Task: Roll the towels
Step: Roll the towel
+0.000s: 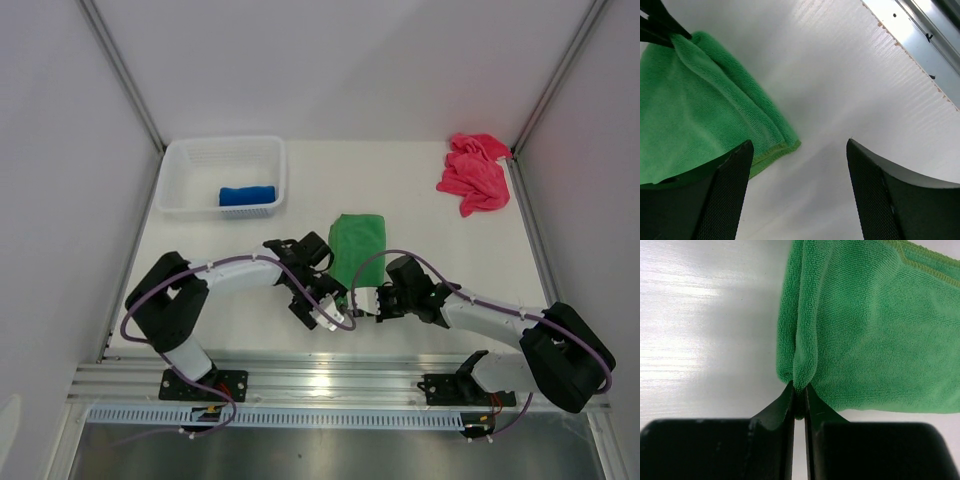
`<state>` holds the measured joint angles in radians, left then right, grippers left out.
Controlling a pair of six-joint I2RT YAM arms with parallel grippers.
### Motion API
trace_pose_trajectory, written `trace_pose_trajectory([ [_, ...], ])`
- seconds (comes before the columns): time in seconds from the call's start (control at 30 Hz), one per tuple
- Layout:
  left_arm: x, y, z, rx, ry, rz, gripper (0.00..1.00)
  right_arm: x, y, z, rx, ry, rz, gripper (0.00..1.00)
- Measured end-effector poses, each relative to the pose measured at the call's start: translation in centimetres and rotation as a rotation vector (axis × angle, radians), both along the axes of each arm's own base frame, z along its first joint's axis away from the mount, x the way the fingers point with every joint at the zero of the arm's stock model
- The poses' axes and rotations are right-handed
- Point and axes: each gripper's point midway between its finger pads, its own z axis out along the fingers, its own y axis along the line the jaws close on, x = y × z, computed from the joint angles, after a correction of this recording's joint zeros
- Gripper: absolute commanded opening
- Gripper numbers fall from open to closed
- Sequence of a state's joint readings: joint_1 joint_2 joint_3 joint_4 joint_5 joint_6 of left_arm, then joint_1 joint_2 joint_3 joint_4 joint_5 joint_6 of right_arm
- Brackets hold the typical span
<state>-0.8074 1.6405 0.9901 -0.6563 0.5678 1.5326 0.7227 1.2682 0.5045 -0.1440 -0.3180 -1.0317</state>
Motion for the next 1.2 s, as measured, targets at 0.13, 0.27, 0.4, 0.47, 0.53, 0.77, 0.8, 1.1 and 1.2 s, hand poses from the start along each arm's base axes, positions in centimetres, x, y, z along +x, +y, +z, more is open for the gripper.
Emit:
trace_pose_trajectory([
  [0.13, 0.1, 0.1, -1.2, 0.033, 0.002, 0.0, 0.78, 0.0, 0.0, 0.0, -0.001, 0.0, 0.001, 0.01],
  [0.27, 0.7, -0.1, -1.8, 0.045, -0.017, 0.014, 0.74, 0.0, -0.1, 0.0, -0.006, -0.003, -0.003, 0.01],
  [0.4, 0.9, -0.6, -1.9, 0.046, -0.035, 0.025, 0.59, 0.1, -0.4, -0.1, -0.016, -0.006, -0.011, 0.0],
  [0.47, 0.9, -0.9, -2.0, 0.048, -0.038, 0.028, 0.54, 0.2, -0.5, -0.2, -0.024, -0.008, -0.016, 0.01],
  [0.53, 0.9, -1.3, -2.0, 0.044, -0.041, 0.026, 0.52, 0.2, -0.6, -0.2, -0.029, -0.008, -0.016, 0.01],
  [0.77, 0.8, -1.6, -2.2, 0.043, -0.036, 0.032, 0.32, 0.3, -0.9, -0.3, -0.038, -0.011, -0.012, 0.0],
  [0.8, 0.8, -1.7, -2.3, 0.041, -0.037, 0.032, 0.26, 0.3, -1.0, -0.3, -0.039, -0.01, -0.013, 0.0],
  [1.1, 1.1, -2.2, -2.2, 0.027, -0.041, 0.045, 0.01, 0.4, -1.4, -0.3, -0.037, -0.007, -0.018, 0.0],
  [1.2, 1.0, -2.4, -2.1, 0.03, -0.027, 0.061, 0.01, 0.3, -1.7, -0.2, -0.037, 0.003, -0.025, 0.0],
])
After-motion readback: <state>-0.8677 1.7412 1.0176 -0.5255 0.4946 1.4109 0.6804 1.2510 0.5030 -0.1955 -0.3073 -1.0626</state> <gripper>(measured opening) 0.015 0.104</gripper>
